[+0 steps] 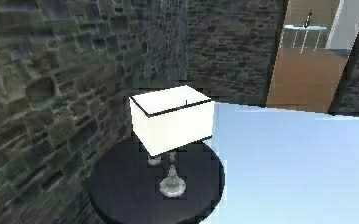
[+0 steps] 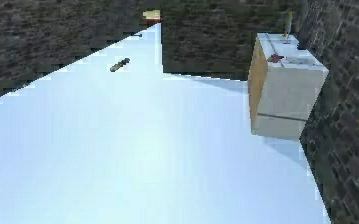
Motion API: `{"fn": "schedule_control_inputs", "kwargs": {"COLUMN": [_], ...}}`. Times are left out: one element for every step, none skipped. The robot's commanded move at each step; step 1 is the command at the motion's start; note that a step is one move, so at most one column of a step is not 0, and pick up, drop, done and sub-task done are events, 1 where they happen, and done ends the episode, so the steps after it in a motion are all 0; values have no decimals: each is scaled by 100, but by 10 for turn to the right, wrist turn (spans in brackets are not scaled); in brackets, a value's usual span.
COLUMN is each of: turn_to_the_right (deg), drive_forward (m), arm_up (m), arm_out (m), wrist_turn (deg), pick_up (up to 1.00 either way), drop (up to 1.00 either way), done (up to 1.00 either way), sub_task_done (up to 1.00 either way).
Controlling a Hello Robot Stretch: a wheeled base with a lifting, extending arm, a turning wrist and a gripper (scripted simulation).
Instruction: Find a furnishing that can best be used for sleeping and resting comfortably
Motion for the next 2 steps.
{"fn": "schedule_control_inputs", "kwargs": {"turn_to_the_right": [450,150], "drive_forward": [0,0], "arm_up": [0,0], "arm_out": [0,0], "wrist_turn": [0,0], "pick_up": [0,0], "drop": [0,0], "done": [0,0], "sub_task_done": [0,0]}}
